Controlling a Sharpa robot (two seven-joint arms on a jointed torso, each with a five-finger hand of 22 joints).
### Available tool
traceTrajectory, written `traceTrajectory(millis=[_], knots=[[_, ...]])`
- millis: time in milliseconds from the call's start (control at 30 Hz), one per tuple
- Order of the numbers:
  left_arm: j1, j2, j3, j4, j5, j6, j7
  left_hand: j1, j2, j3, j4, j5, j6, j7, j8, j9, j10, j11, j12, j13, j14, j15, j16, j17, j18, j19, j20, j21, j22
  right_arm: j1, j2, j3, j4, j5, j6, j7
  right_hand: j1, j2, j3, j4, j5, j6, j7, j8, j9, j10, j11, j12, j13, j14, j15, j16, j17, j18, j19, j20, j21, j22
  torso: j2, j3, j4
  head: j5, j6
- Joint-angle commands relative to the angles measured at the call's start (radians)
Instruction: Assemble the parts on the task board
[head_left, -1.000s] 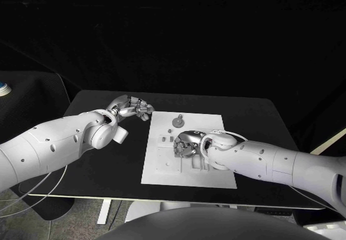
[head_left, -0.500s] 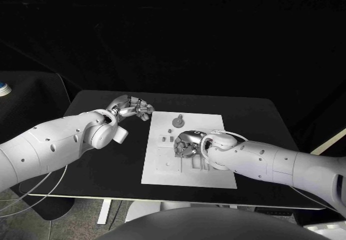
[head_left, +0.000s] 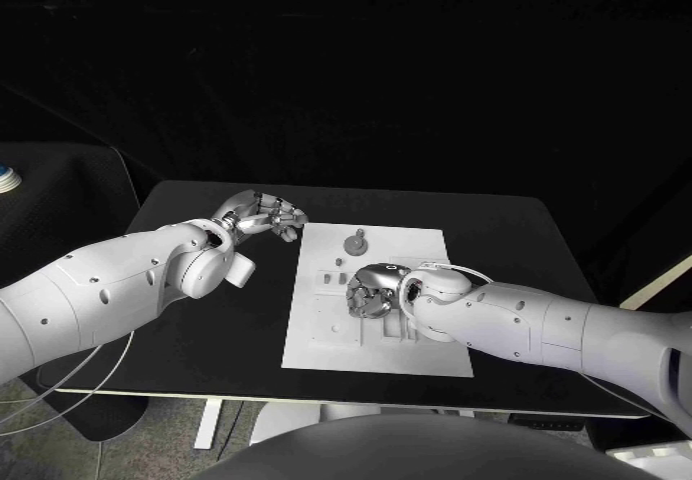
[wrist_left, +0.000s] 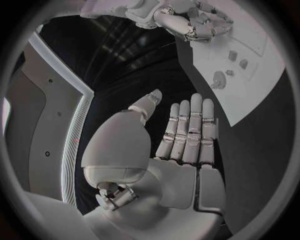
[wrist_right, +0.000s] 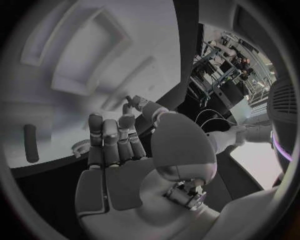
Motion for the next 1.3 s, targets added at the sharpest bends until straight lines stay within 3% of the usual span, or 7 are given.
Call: traceTrajectory(millis=[33,300,333,400,533,1000,1300], knots=[[0.001,0.001,0.001,0.002,0.007,0.009,0.006,-0.009,0.004,0.000,0.008,0.002,0.000,0.002,-0.006,-0.001,0.003,0.004,-0.004,0.002,0.007,-0.001,-0.004,-0.001,0.011,-0.007,-0.001,-0.006,0.002,-0.006,0.001,-0.006,0.000,-0.026,0.028,-0.005,0.002,0.003,0.007,-0.001,0.007,0.033,0.023,0.006,0.002,0.007,0.003,-0.004,-0.001,0.001,-0.004,0.002,-0.001,0.007,0.008,0.001,0.123,0.001,0.000,0.0000,0.0000,0.000,0.000],[0.001,0.002,0.001,0.001,0.007,0.010,0.006,-0.009,0.004,0.000,0.008,0.002,0.000,0.002,-0.006,-0.001,0.003,0.004,-0.005,0.002,0.007,-0.001,-0.005,-0.001,0.011,-0.007,-0.001,-0.006,0.002,-0.006,0.002,-0.007,0.000,-0.027,0.002,-0.009,0.002,0.003,0.007,-0.001,0.007,0.033,0.023,0.006,0.002,0.007,0.003,-0.004,-0.001,0.001,-0.004,0.002,-0.001,0.007,0.008,0.001,0.123,0.001,0.000,0.0001,-0.0001,-0.001,0.000],[0.001,0.002,0.001,0.001,0.007,0.010,0.006,-0.009,0.004,0.000,0.008,0.002,0.000,0.002,-0.006,-0.001,0.004,0.004,-0.005,0.002,0.007,-0.001,-0.005,-0.001,0.011,-0.007,-0.001,-0.006,0.002,-0.006,0.002,-0.007,-0.001,-0.027,-0.002,-0.009,-0.009,-0.043,0.005,-0.003,0.005,0.013,0.026,-0.010,-0.005,0.001,0.005,-0.010,-0.005,-0.001,-0.003,-0.001,-0.003,0.006,0.007,0.002,0.121,0.001,0.000,0.0002,-0.0002,-0.001,0.000],[0.001,0.002,0.001,0.000,0.007,0.011,0.006,-0.009,0.004,0.000,0.008,0.002,0.000,0.002,-0.006,-0.001,0.004,0.004,-0.005,0.002,0.007,-0.001,-0.005,-0.001,0.011,-0.007,-0.001,-0.006,0.002,-0.006,0.001,-0.007,0.000,-0.027,-0.013,-0.011,-0.018,-0.080,0.007,-0.005,0.006,-0.018,0.030,-0.031,-0.014,-0.005,0.007,-0.015,-0.007,-0.004,-0.002,-0.004,-0.004,0.006,0.006,0.002,0.119,0.000,0.000,0.0002,-0.0002,-0.001,0.000],[0.001,0.002,0.001,0.000,0.007,0.012,0.005,-0.009,0.004,0.000,0.008,0.002,0.000,0.002,-0.006,-0.001,0.004,0.004,-0.005,0.002,0.007,-0.001,-0.005,-0.001,0.011,-0.007,-0.001,-0.006,0.002,-0.006,-0.002,-0.008,0.003,-0.026,-0.026,-0.011,-0.029,-0.111,0.000,-0.008,0.005,-0.075,0.037,-0.063,-0.028,-0.019,0.011,-0.020,-0.009,-0.010,0.000,-0.008,-0.005,0.004,0.001,0.003,0.116,0.000,0.000,0.0002,-0.0001,-0.001,0.000],[0.001,0.001,0.001,-0.002,0.007,0.011,0.004,-0.010,0.004,0.000,0.008,0.002,-0.001,0.002,-0.006,-0.001,0.004,0.004,-0.006,0.002,0.007,-0.001,-0.006,-0.001,0.011,-0.007,-0.001,-0.006,0.002,-0.005,-0.054,-0.006,0.061,-0.010,-0.118,-0.009,-0.039,-0.129,-0.033,-0.017,0.003,-0.137,0.041,-0.085,-0.042,-0.041,0.017,-0.023,-0.009,-0.023,0.004,-0.009,-0.003,0.002,-0.012,0.003,0.112,-0.001,0.000,0.0011,-0.0017,-0.005,0.000],[0.001,-0.001,0.001,-0.004,0.007,0.012,0.004,-0.010,0.004,0.000,0.008,0.002,-0.001,0.002,-0.006,-0.001,0.004,0.004,-0.006,0.002,0.007,-0.001,-0.006,-0.002,0.011,-0.007,-0.001,-0.006,0.002,0.021,-0.121,0.036,0.143,0.027,-0.154,-0.006,-0.039,-0.129,-0.034,-0.017,0.003,-0.138,0.041,-0.084,-0.042,-0.041,0.017,-0.023,-0.009,-0.024,0.004,-0.009,-0.003,0.002,-0.012,0.003,0.113,0.000,0.000,0.0013,-0.0019,-0.014,0.000]])
